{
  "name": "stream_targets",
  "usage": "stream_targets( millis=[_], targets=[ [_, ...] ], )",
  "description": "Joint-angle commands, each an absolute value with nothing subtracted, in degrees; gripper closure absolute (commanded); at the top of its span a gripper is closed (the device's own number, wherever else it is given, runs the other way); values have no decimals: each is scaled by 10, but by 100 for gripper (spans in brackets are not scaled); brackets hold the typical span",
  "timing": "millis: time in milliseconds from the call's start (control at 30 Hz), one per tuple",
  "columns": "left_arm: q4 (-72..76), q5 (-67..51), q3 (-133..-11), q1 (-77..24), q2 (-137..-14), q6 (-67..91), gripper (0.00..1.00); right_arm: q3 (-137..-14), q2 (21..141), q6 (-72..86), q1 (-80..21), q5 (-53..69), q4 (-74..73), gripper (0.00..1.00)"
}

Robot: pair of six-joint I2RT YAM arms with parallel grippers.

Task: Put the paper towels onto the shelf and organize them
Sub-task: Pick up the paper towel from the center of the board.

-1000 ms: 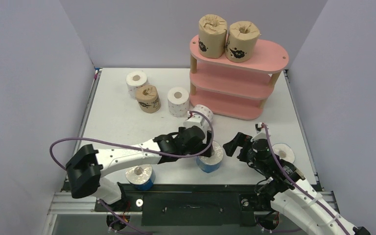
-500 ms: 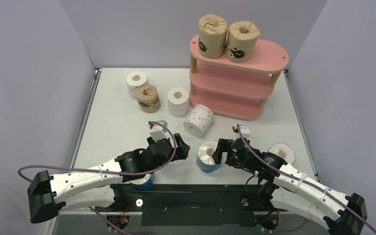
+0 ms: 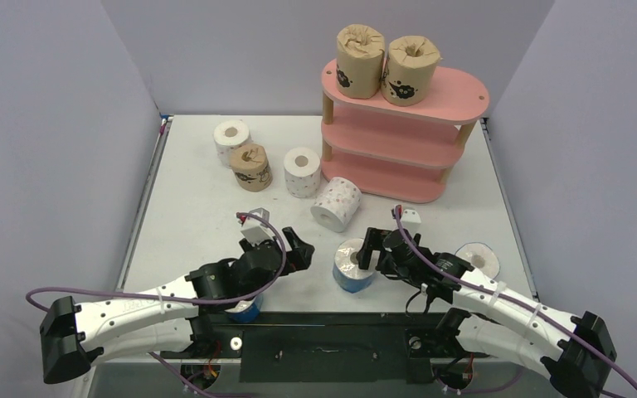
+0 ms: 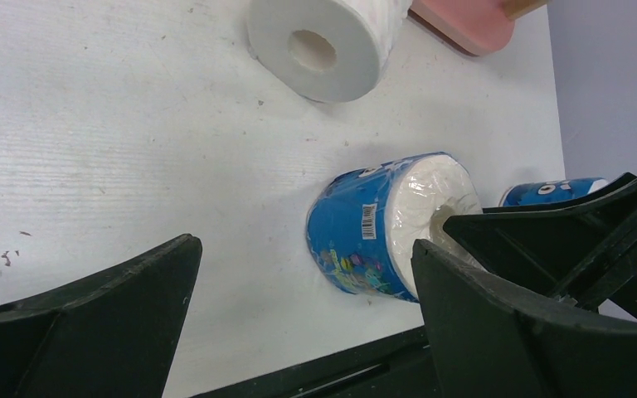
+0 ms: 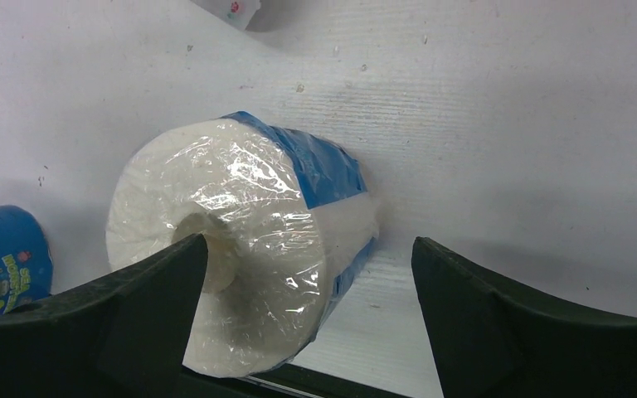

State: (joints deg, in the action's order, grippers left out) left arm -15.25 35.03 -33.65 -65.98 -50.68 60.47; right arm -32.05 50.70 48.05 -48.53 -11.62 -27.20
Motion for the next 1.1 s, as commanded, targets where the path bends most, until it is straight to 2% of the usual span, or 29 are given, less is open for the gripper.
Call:
stream_targets(
  millis=[0, 333, 767, 1067],
  targets=[
    [-142, 372, -335, -666, -497, 622, 1, -340, 510, 497, -488, -151, -244, 9],
    [-131, 371, -340, -670, -515, 619, 1, -340, 450, 495, -455, -132, -259, 6],
    [-122, 362, -344, -670, -534, 613, 1, -314, 502, 478, -428, -58, -205, 15],
    [-120, 360, -336, -670, -531, 615, 1, -296, 499, 471, -440, -70, -210, 19]
  ],
)
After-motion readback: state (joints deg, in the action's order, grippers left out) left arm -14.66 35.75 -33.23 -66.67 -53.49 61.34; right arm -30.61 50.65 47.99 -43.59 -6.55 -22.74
